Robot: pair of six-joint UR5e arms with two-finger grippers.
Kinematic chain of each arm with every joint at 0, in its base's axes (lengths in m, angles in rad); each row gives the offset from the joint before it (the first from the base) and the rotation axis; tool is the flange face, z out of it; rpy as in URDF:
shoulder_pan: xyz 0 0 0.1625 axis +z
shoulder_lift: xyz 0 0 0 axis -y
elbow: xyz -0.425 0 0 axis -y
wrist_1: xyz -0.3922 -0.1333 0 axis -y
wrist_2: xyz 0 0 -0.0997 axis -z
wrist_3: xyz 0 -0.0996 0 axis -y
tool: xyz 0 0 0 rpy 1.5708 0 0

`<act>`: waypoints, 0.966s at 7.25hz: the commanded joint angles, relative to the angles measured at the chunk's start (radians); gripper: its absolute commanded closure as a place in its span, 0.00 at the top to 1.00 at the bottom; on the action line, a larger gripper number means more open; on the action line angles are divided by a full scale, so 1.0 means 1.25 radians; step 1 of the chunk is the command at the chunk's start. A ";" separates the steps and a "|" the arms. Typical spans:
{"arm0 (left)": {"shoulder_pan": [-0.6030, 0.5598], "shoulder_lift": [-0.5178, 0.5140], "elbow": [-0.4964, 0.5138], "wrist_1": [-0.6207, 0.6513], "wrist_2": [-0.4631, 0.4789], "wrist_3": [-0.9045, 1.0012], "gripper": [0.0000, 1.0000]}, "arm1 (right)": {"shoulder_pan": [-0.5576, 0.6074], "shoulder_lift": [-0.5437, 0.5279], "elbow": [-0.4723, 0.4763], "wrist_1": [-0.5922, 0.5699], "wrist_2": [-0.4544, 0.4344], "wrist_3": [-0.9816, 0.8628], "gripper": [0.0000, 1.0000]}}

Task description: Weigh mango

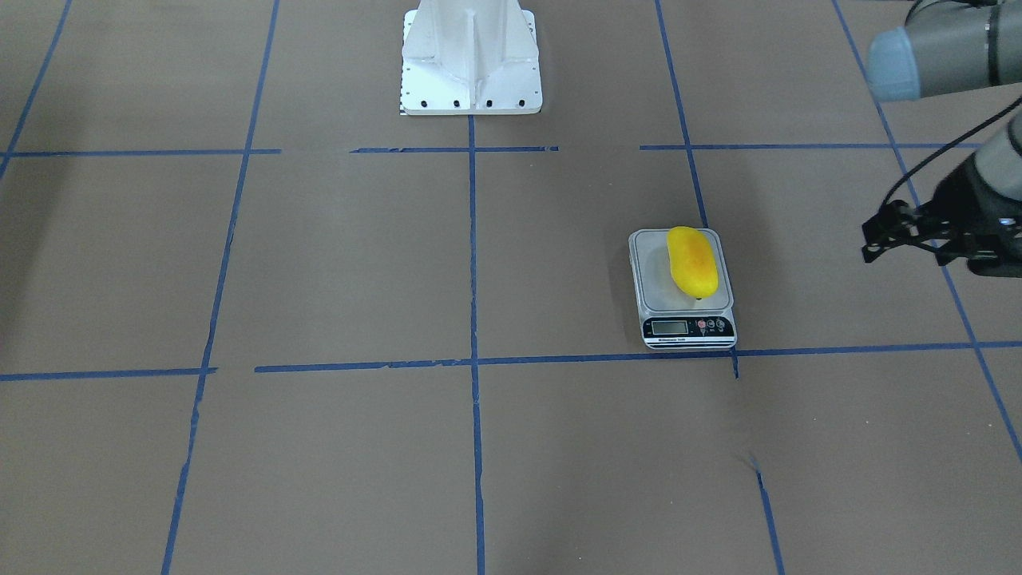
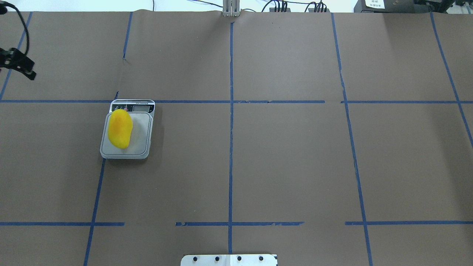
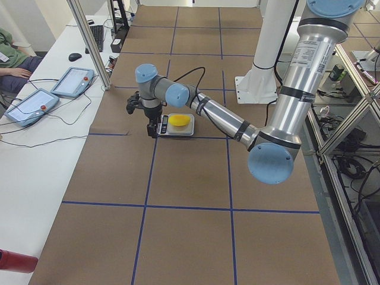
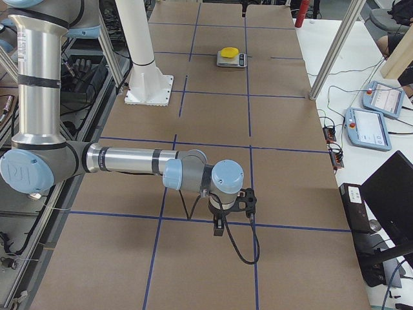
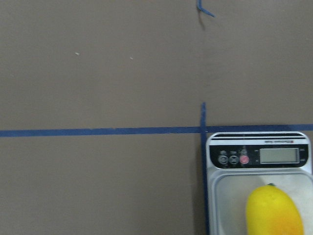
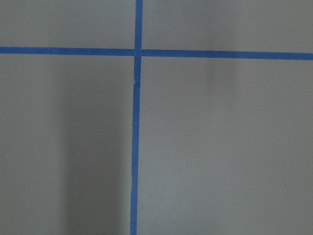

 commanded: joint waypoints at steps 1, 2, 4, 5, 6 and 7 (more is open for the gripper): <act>-0.168 0.101 0.059 0.002 -0.004 0.248 1.00 | 0.000 0.000 0.000 0.000 0.000 0.000 1.00; -0.221 0.108 0.116 0.002 -0.005 0.313 1.00 | 0.000 -0.001 0.000 0.000 0.000 0.000 1.00; -0.246 0.128 0.183 -0.028 -0.042 0.386 1.00 | 0.000 0.000 0.000 0.000 0.000 0.000 1.00; -0.246 0.135 0.187 -0.037 -0.047 0.384 1.00 | 0.000 0.000 0.000 0.001 0.000 0.000 1.00; -0.246 0.135 0.188 -0.037 -0.058 0.383 1.00 | 0.000 0.000 0.000 0.000 0.000 0.000 1.00; -0.246 0.138 0.187 -0.039 -0.062 0.383 1.00 | 0.000 0.000 0.000 0.000 0.000 0.000 1.00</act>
